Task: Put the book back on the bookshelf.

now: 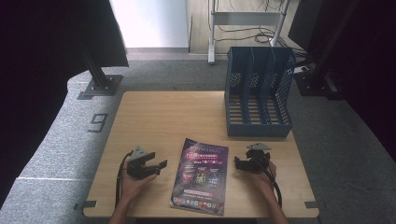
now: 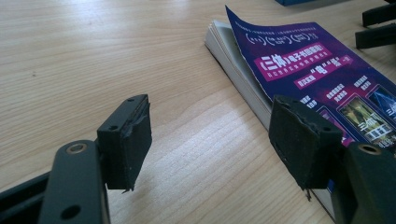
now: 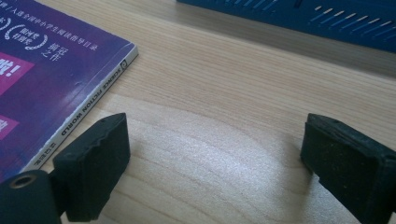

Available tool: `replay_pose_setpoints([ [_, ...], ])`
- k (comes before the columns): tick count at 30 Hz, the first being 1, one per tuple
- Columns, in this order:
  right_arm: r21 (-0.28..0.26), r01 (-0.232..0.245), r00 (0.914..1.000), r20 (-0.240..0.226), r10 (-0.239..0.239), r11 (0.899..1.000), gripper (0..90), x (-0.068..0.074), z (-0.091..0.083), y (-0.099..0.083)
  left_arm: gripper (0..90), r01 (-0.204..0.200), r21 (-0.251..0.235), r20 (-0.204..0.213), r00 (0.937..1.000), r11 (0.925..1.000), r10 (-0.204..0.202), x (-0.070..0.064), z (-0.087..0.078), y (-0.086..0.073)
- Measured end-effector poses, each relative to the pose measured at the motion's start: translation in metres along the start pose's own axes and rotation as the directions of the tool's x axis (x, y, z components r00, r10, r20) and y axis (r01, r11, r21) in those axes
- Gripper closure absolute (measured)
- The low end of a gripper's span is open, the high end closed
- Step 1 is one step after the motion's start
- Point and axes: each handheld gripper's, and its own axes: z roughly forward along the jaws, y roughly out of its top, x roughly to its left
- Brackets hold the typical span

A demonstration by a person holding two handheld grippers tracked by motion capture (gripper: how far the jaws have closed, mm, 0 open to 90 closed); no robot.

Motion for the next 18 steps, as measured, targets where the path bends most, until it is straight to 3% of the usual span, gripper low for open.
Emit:
replay_pose_setpoints([
  [18, -0.016, -0.015, 0.9999, -0.008, 0.015, 1.000, 13.4, -0.0008, -0.0033, -0.0016, 30.0, 0.003, 0.003, 0.006, 1.0000, 1.0000, -0.003, -0.0028, -0.0041, 0.0034],
])
